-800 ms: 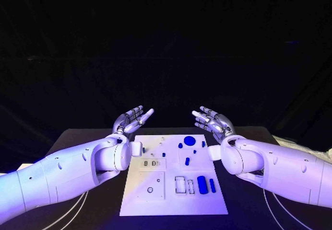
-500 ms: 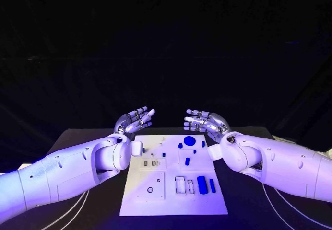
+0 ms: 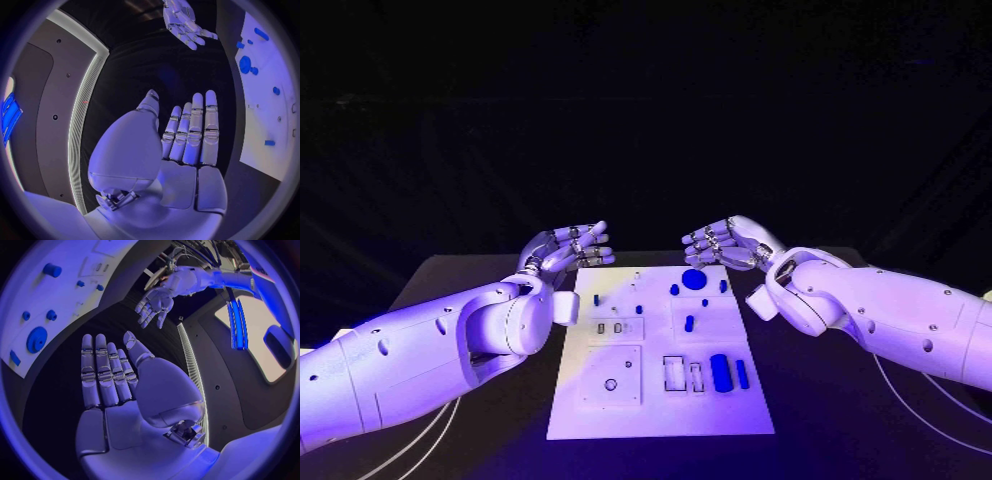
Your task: Assemble the parts on the task board
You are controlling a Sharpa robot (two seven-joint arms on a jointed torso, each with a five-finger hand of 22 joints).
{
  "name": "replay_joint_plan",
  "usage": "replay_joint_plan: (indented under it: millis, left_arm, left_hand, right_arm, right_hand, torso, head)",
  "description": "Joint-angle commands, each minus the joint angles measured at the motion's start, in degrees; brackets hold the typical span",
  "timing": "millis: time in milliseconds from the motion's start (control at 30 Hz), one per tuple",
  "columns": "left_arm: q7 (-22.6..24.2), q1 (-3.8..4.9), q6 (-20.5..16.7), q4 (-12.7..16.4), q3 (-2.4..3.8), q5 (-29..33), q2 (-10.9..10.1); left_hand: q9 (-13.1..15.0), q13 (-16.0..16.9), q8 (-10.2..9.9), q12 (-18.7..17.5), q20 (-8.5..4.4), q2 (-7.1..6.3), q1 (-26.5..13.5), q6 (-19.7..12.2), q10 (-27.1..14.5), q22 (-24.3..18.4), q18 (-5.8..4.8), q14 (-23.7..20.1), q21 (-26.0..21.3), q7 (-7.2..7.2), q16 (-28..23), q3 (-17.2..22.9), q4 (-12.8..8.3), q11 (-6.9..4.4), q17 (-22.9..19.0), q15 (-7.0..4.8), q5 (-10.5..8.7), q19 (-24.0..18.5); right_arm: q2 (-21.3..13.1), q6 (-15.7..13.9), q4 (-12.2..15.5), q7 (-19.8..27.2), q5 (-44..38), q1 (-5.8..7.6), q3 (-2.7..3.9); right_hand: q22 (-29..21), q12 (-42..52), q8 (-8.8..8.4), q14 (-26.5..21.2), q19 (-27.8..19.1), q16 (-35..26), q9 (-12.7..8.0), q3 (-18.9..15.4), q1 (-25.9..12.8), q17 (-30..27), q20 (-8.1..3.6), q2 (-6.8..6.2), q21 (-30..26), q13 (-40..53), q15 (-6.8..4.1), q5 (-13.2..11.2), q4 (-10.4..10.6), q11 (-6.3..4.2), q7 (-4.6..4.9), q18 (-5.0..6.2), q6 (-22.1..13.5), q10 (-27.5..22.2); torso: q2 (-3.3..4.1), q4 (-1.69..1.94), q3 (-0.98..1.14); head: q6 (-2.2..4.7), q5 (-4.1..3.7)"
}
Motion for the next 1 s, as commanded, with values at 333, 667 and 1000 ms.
replay_joint_plan:
  millis: [333,667,1000]
  left_arm:
    - [-0.98,0.69,3.18,6.68,0.71,-0.31,-3.34]
    - [-1.75,1.46,3.63,10.4,1.24,1.86,-4.96]
    - [-2.06,2.44,3.58,14.27,1.28,2.12,-6.19]
  left_hand:
    - [-0.33,-0.07,-0.99,-1.23,-1.79,2.2,0.02,4.22,5.53,0.97,0.81,5.55,1.65,-0.29,-0.17,-1.69,-2.37,-0.83,4.32,-1.35,-0.26,6.71]
    - [-0.32,-0.01,-1.22,-1.43,-1.75,2.58,0.37,4.36,5.76,0.92,0.82,5.52,1.42,-0.21,-0.44,-1.69,-2.81,-0.79,4.76,-1.32,-0.26,6.63]
    - [-0.32,0.02,-1.42,-1.57,-1.76,2.56,0.28,4.47,5.89,0.98,0.86,5.99,1.43,-0.09,-0.26,-1.99,-3.05,-0.75,5.32,-1.38,-0.27,6.9]
  right_arm:
    - [-0.62,1.04,0.35,-9.86,-26.8,2.8,0.34]
    - [-0.31,2.6,0.31,-19.18,-43.52,4.62,0.44]
    - [0.58,4.25,0.6,-25.3,-53.23,5.06,0.46]
  right_hand:
    - [4.61,-0.78,-0.72,18.94,12.74,6.68,0.13,-0.06,-1.26,4.43,-5.55,-3.59,10.73,0.3,-4.63,-0.6,0.62,-2.43,-1.54,1.23,3.17,4.63]
    - [13.94,-1.1,-0.71,19.48,14.22,32.5,0.14,0.83,-2.38,19.53,-7.55,-3.23,25.93,0.15,-6.27,2.35,-0.32,-3.74,-3.08,0.89,5.24,7.71]
    - [19.64,-1.11,-0.58,20.3,12.47,52.55,0.17,3.59,-3.55,39.62,-7.26,-3.67,34.76,0.13,-5.92,-0.06,0.06,-3.76,-2.86,1.13,7.31,7.74]
  torso:
    - [3.91,1.35,-0.21]
    - [6.08,2.78,-0.61]
    - [7.7,3.81,-0.91]
  head:
    - [0.17,-2.07]
    - [0.82,-3.28]
    - [1.16,-3.8]
